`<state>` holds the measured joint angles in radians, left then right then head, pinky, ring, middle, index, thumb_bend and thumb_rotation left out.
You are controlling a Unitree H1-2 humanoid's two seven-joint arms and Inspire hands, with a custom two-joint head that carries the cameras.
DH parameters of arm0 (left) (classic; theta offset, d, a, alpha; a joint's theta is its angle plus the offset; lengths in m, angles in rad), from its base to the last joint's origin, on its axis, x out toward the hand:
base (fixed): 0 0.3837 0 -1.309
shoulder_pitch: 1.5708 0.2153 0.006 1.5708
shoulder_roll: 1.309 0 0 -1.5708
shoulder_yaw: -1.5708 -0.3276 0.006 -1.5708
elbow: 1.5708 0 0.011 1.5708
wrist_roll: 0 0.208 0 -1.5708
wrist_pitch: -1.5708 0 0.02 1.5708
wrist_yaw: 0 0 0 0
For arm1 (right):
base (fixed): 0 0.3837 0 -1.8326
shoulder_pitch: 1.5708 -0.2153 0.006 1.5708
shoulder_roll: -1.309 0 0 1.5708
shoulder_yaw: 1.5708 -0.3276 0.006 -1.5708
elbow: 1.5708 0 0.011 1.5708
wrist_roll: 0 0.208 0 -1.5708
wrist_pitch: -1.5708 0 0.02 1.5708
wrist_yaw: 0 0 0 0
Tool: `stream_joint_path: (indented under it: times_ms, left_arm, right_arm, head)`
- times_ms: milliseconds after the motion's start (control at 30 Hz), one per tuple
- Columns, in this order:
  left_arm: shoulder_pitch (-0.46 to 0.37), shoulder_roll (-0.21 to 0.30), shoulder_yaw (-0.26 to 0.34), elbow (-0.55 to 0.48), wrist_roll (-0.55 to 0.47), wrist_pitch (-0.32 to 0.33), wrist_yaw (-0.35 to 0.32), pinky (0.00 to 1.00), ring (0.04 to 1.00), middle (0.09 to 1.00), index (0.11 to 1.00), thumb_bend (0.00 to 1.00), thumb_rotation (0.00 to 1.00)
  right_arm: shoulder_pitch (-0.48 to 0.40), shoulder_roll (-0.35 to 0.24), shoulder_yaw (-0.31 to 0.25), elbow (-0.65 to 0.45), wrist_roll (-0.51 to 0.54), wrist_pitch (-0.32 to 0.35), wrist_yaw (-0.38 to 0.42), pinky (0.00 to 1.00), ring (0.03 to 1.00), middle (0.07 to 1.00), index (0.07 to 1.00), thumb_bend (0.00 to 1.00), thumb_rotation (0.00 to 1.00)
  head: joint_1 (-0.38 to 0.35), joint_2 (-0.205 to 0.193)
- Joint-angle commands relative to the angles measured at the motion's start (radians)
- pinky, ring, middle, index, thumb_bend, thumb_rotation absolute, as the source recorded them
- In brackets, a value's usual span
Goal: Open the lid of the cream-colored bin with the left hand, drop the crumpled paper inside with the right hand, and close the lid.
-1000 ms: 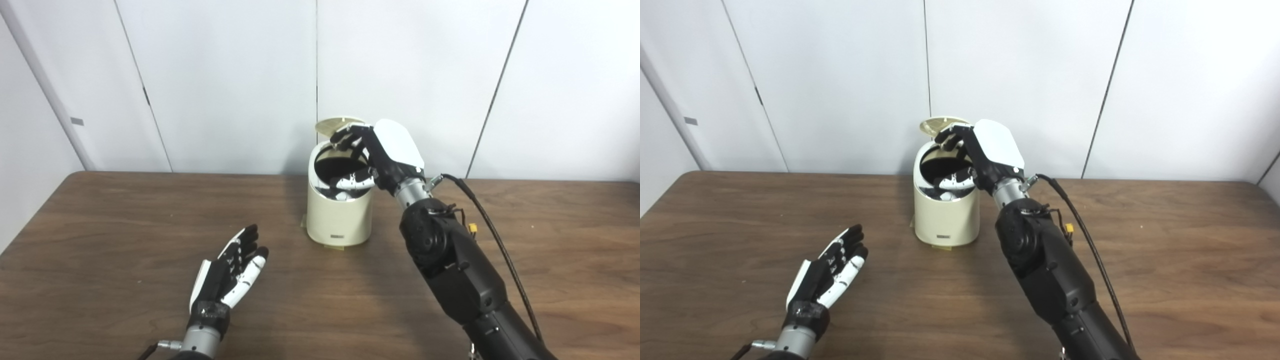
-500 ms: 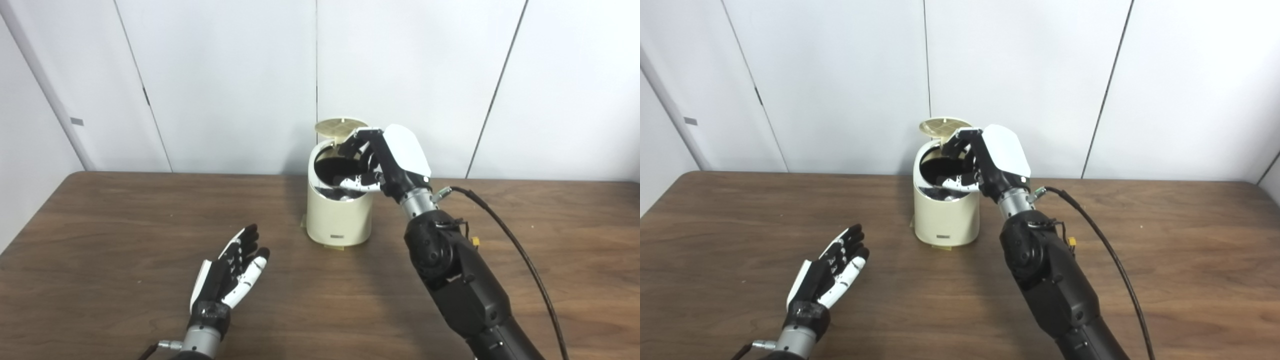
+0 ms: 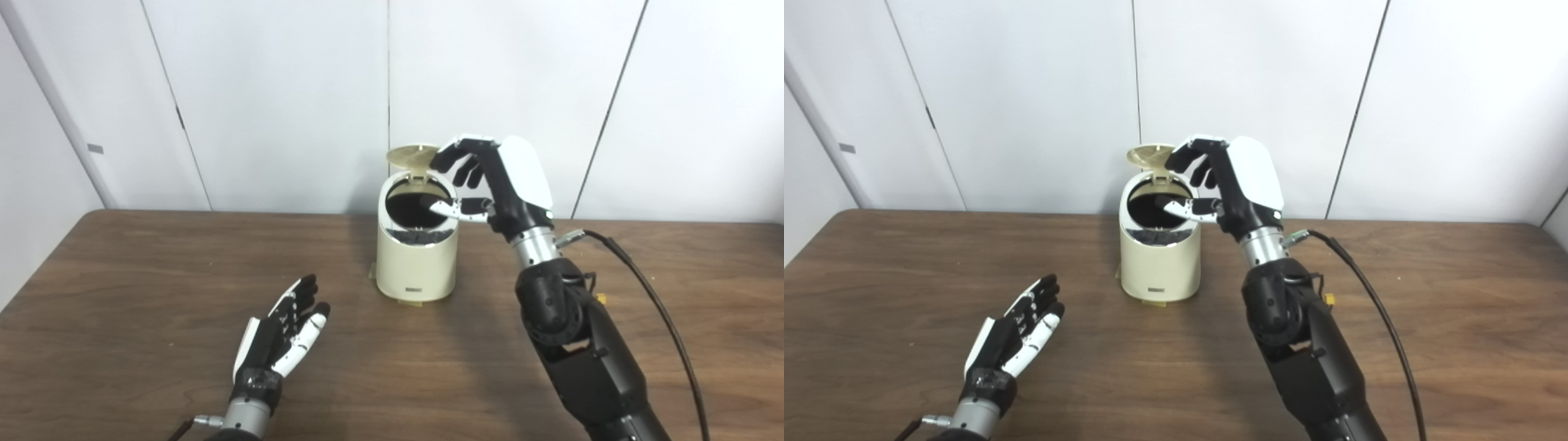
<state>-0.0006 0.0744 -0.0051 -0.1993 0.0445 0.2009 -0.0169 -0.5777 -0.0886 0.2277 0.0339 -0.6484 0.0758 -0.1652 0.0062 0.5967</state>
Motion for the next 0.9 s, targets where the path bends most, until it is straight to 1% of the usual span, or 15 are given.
stream_joint_path:
  times_ms: [0, 33, 100, 133, 300, 400, 433, 500, 533, 600, 633, 700, 767, 833, 867]
  left_arm:
    - [-0.027, 0.007, 0.005, 0.006, -0.009, -0.021, -0.009, 0.96, 0.94, 0.924, 0.961, 0.54, 0.53]
    - [-0.027, 0.008, 0.007, 0.007, -0.014, -0.024, -0.011, 0.95, 0.939, 0.924, 0.962, 0.53, 0.52]
    - [-0.028, 0.009, 0.012, 0.009, -0.026, -0.03, -0.015, 0.93, 0.934, 0.925, 0.963, 0.52, 0.5]
    - [-0.028, 0.009, 0.015, 0.006, -0.029, -0.029, -0.015, 0.93, 0.933, 0.926, 0.963, 0.51, 0.49]
    - [-0.028, 0.017, 0.034, 0.001, -0.038, -0.035, -0.019, 0.92, 0.936, 0.936, 0.957, 0.51, 0.51]
    - [-0.028, 0.019, 0.053, 0.0, -0.052, -0.04, -0.017, 0.91, 0.931, 0.931, 0.956, 0.49, 0.52]
    - [-0.028, 0.02, 0.059, 0.0, -0.057, -0.043, -0.018, 0.91, 0.931, 0.931, 0.956, 0.48, 0.54]
    - [-0.029, 0.024, 0.068, 0.0, -0.067, -0.045, -0.021, 0.92, 0.93, 0.932, 0.957, 0.47, 0.55]
    - [-0.03, 0.026, 0.074, -0.002, -0.074, -0.045, -0.024, 0.93, 0.933, 0.933, 0.959, 0.47, 0.56]
    - [-0.031, 0.031, 0.08, -0.004, -0.081, -0.043, -0.027, 0.94, 0.938, 0.933, 0.957, 0.48, 0.58]
    - [-0.033, 0.033, 0.082, -0.006, -0.086, -0.039, -0.028, 0.95, 0.939, 0.932, 0.956, 0.49, 0.59]
    - [-0.037, 0.036, 0.087, -0.01, -0.094, -0.03, -0.031, 0.96, 0.949, 0.937, 0.954, 0.5, 0.59]
    - [-0.044, 0.039, 0.091, -0.015, -0.101, -0.021, -0.034, 0.96, 0.953, 0.941, 0.956, 0.5, 0.59]
    - [-0.059, 0.044, 0.091, -0.015, -0.099, -0.02, -0.036, 0.96, 0.953, 0.941, 0.958, 0.49, 0.59]
    - [-0.067, 0.046, 0.091, -0.015, -0.099, -0.019, -0.037, 0.96, 0.949, 0.937, 0.958, 0.49, 0.6]
  right_arm:
    - [-0.019, -0.022, -0.033, -0.049, 0.016, -0.021, -0.011, 0.32, 0.399, 0.521, 0.487, 0.5, 0.0]
    - [-0.007, -0.027, -0.045, -0.06, 0.018, -0.021, -0.012, 0.34, 0.396, 0.518, 0.487, 0.5, 0.0]
    - [0.015, -0.041, -0.065, -0.073, 0.019, -0.028, -0.016, 0.43, 0.402, 0.525, 0.494, 0.5, 0.0]
    - [0.03, -0.046, -0.076, -0.084, 0.021, -0.021, -0.013, 0.43, 0.402, 0.525, 0.496, 0.5, 0.0]
    - [0.098, -0.036, -0.143, -0.141, 0.093, 0.044, 0.026, 0.37, 0.409, 0.505, 0.479, 0.5, 0.0]
    - [0.138, -0.027, -0.188, -0.175, 0.166, 0.096, 0.056, 0.36, 0.43, 0.506, 0.492, 0.5, 0.0]
    - [0.152, -0.026, -0.205, -0.19, 0.201, 0.126, 0.08, 0.37, 0.434, 0.499, 0.501, 0.5, 0.0]
    - [0.175, -0.027, -0.23, -0.216, 0.263, 0.182, 0.124, 0.44, 0.428, 0.489, 0.528, 0.51, 0.0]
    - [0.188, -0.027, -0.247, -0.227, 0.31, 0.21, 0.149, 0.45, 0.476, 0.481, 0.525, 0.52, 0.0]
    - [0.211, -0.024, -0.277, -0.239, 0.396, 0.245, 0.188, 0.52, 0.578, 0.631, 0.503, 0.51, 0.12]
    - [0.223, -0.024, -0.291, -0.236, 0.44, 0.249, 0.204, 0.56, 0.625, 0.684, 0.62, 0.54, 0.24]
    - [0.247, -0.026, -0.31, -0.228, 0.507, 0.254, 0.227, 0.66, 0.741, 0.787, 0.773, 0.57, 0.47]
    - [0.268, -0.025, -0.328, -0.221, 0.57, 0.262, 0.246, 0.76, 0.834, 0.858, 0.847, 0.59, 0.63]
    - [0.29, -0.028, -0.347, -0.2, 0.636, 0.258, 0.269, 0.87, 0.923, 0.923, 0.912, 0.63, 0.77]
    - [0.298, -0.028, -0.354, -0.19, 0.659, 0.25, 0.274, 0.91, 0.946, 0.946, 0.932, 0.64, 0.82]
  head:
    - [-0.002, 0.0]
    - [-0.004, 0.0]
    - [-0.006, 0.0]
    - [-0.009, 0.001]
    - [-0.023, 0.009]
    - [-0.033, 0.012]
    - [-0.037, 0.013]
    - [-0.039, 0.015]
    - [-0.04, 0.017]
    - [-0.04, 0.019]
    - [-0.041, 0.02]
    - [-0.04, 0.021]
    - [-0.038, 0.024]
    - [-0.035, 0.027]
    - [-0.033, 0.029]
